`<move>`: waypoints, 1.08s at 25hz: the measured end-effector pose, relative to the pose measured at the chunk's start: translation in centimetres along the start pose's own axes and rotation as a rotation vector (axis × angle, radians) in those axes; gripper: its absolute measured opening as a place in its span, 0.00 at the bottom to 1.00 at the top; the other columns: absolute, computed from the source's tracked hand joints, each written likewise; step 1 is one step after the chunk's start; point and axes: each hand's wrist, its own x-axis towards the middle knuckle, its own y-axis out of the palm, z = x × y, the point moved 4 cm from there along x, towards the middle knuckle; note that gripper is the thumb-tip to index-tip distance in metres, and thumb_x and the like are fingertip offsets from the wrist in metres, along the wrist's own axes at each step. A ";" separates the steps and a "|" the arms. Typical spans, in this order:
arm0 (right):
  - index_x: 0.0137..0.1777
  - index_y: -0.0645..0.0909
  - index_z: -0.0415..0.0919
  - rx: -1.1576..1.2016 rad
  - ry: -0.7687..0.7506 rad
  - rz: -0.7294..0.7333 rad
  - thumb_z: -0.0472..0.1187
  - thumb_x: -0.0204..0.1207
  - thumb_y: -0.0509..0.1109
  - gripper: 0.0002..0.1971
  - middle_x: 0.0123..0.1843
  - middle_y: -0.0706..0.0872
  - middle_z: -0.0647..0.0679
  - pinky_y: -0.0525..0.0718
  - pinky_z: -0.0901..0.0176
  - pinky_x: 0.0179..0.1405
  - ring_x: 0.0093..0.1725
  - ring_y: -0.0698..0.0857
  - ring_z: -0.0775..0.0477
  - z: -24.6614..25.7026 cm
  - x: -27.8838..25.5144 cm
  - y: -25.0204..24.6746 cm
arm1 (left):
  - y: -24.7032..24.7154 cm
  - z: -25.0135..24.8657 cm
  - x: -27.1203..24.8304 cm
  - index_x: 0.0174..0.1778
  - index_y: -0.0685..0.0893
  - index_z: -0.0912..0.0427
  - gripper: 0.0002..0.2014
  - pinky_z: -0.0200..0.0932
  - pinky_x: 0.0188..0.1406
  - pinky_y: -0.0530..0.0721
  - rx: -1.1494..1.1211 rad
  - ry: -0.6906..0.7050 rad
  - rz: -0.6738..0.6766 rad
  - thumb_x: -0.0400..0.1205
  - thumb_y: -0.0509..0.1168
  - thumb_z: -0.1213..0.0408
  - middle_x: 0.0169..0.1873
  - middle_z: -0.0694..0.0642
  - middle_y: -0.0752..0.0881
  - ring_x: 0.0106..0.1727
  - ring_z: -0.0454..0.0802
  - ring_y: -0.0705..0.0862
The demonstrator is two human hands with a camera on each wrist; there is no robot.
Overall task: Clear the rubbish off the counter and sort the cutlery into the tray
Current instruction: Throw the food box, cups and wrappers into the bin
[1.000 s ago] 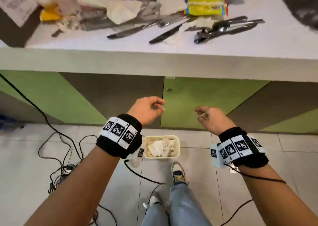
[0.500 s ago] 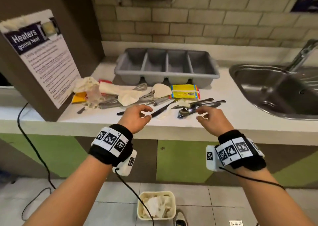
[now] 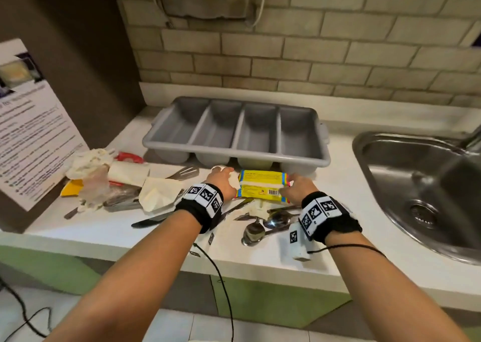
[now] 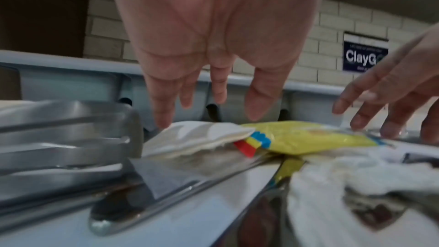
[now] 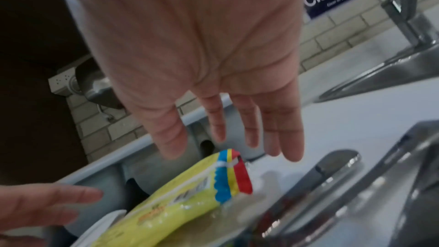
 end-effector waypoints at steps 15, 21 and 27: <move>0.62 0.76 0.30 0.309 0.043 -0.010 0.27 0.68 0.73 0.21 0.62 0.84 0.33 0.83 0.46 0.62 0.61 0.84 0.35 -2.5 3.6 2.0 | -0.5 -0.8 0.4 0.71 0.72 0.55 0.20 0.53 0.62 0.79 0.217 0.009 -0.187 0.82 0.54 0.65 0.64 0.65 0.83 0.64 0.64 0.82; 0.60 0.76 0.31 0.465 -0.013 -0.201 0.25 0.73 0.62 0.15 0.60 0.83 0.30 0.81 0.35 0.62 0.61 0.82 0.29 -3.5 0.9 0.0 | -3.4 0.2 -3.4 0.68 0.77 0.61 0.17 0.53 0.58 0.81 -0.198 0.054 -0.426 0.84 0.53 0.67 0.54 0.72 0.86 0.56 0.68 0.84; 0.60 0.74 0.29 0.638 -0.045 -0.435 0.25 0.75 0.62 0.14 0.60 0.83 0.32 0.81 0.48 0.61 0.56 0.82 0.39 -3.5 -6.0 -2.0 | -4.5 2.9 -10.2 0.60 0.83 0.64 0.13 0.42 0.53 0.79 -0.575 0.086 -0.652 0.82 0.59 0.68 0.47 0.67 0.88 0.47 0.58 0.83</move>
